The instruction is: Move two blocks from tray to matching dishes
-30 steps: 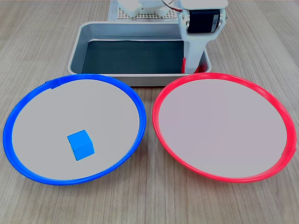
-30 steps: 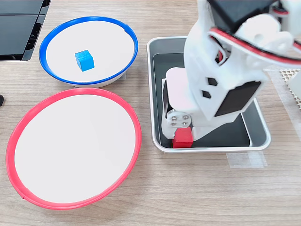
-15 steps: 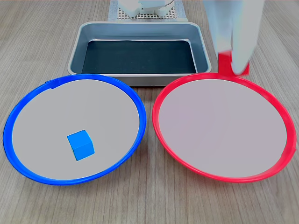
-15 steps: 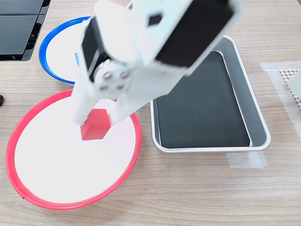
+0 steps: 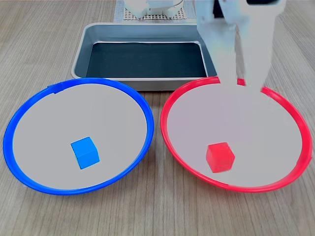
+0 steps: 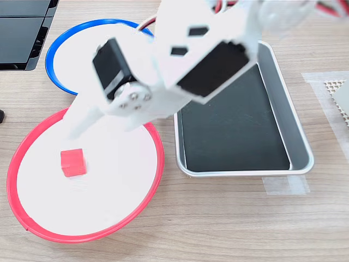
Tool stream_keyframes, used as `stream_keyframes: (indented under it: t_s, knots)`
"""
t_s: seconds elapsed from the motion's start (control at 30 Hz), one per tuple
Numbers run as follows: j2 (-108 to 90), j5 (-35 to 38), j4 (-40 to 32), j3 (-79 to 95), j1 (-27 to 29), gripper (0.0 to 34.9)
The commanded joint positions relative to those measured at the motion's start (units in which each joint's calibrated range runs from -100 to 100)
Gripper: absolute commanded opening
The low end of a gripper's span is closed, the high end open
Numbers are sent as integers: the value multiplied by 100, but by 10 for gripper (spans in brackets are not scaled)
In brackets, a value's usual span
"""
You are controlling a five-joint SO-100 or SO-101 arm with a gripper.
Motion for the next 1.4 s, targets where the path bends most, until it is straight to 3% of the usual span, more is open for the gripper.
stream_keyframes:
  t_s: [0.0,0.17,0.37,0.47,0.7,1.37]
  knots:
    - [-2341,-127,-737,1769,370,3]
    - [-5480,-664,-1571,4764,1010,2]
    - [-7970,-689,-1125,7140,1396,1]
    - [-8729,-640,-547,7640,1556,1]
    - [-9957,-669,1632,7722,1471,1]
    - [-9966,-718,1838,7722,1537,3]
